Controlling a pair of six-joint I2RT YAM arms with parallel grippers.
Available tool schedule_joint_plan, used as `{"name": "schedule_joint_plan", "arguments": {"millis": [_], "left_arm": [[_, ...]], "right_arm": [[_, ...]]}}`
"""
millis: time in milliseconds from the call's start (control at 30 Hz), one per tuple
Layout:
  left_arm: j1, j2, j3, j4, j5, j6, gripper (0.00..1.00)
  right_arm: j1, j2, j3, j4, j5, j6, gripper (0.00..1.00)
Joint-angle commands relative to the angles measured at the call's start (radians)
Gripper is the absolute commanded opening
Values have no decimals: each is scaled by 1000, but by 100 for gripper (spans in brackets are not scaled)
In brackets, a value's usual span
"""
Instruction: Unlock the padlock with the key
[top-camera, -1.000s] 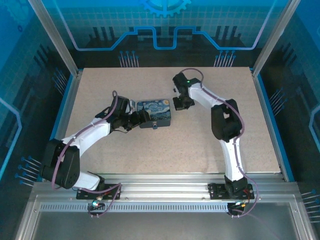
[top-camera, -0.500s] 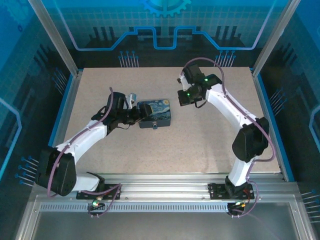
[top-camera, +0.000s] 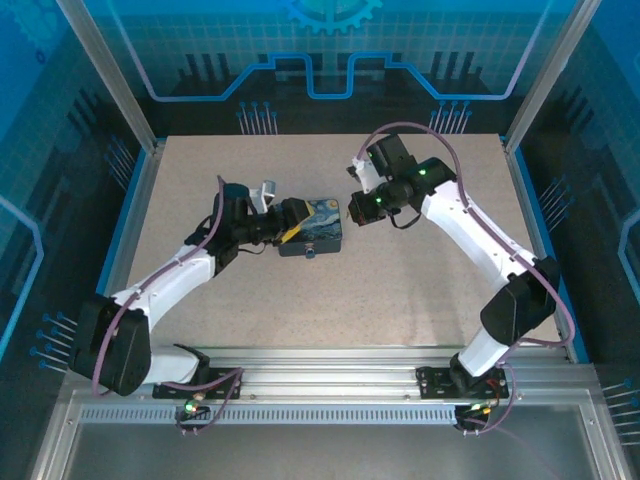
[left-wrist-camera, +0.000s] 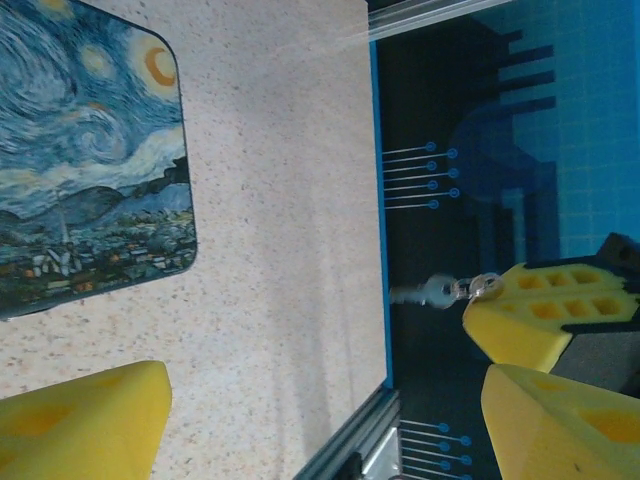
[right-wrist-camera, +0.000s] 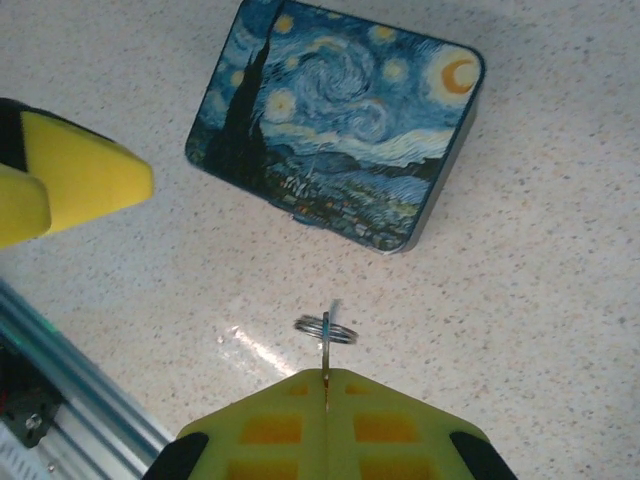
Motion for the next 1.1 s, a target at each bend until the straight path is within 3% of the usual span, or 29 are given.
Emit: {"name": "schedule_joint_plan", "arguments": {"millis": [0, 167, 567, 1067], "left_arm": [[-17, -8, -22, 136, 48, -120, 83], [-35, 49, -56, 351, 81, -310, 84], [-104, 161, -71, 666, 68, -547, 85], [-117, 232, -86, 868, 23, -672, 81]], "right_arm": [[15, -32, -29, 24, -65, 29, 0], [13, -40, -48, 76, -105, 67, 0], [13, -1, -35, 203, -204, 170, 0], [35, 24, -91, 326, -314, 245, 0]]}}
